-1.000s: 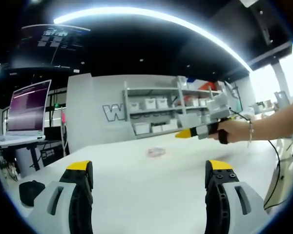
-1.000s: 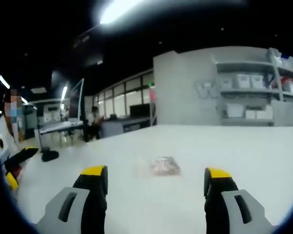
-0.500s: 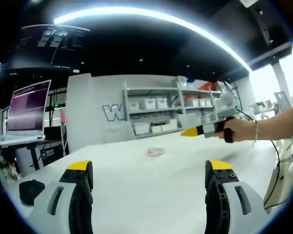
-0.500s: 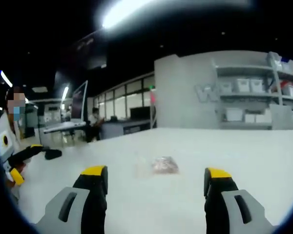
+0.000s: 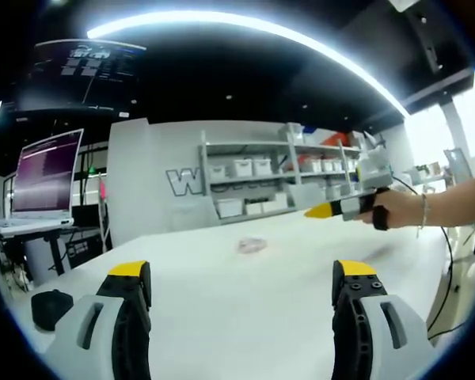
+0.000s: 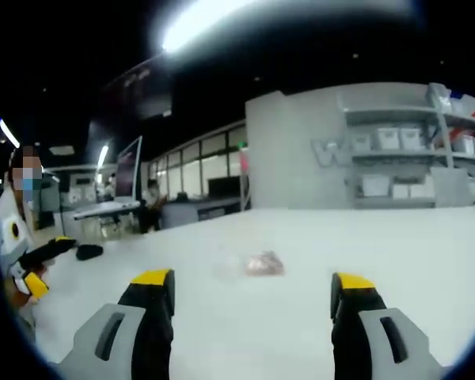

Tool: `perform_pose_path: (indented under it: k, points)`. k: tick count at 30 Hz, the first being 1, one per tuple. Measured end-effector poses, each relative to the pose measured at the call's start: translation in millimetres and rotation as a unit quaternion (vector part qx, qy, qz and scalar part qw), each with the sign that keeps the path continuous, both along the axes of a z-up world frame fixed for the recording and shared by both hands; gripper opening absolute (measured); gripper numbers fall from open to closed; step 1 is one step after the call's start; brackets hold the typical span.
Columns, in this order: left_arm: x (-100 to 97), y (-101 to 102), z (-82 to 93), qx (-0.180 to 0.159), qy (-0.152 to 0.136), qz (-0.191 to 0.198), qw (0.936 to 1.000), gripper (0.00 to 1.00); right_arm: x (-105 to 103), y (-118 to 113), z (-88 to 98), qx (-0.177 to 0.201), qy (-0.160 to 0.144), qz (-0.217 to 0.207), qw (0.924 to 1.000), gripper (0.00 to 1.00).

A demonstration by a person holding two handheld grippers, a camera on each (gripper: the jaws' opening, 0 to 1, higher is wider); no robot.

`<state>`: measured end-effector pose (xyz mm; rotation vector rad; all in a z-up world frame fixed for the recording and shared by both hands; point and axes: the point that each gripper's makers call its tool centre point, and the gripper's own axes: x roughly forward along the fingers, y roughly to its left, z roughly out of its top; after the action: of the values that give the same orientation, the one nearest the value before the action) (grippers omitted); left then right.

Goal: Open the resealable bag by pulling the two sides of the seal apart until the entire bag opening is separated and visibly accessible.

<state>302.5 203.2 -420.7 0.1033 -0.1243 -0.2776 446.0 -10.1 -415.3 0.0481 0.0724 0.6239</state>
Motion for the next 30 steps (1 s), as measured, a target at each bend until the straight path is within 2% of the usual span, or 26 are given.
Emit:
perform_pose_path:
  k: [30]
  points:
    - [-0.7,0.3,-4.0,-0.003,0.003,0.0,1.0,0.93,-12.8,-42.1,6.0,0.009,-0.018,-0.017,0.9997,0.82]
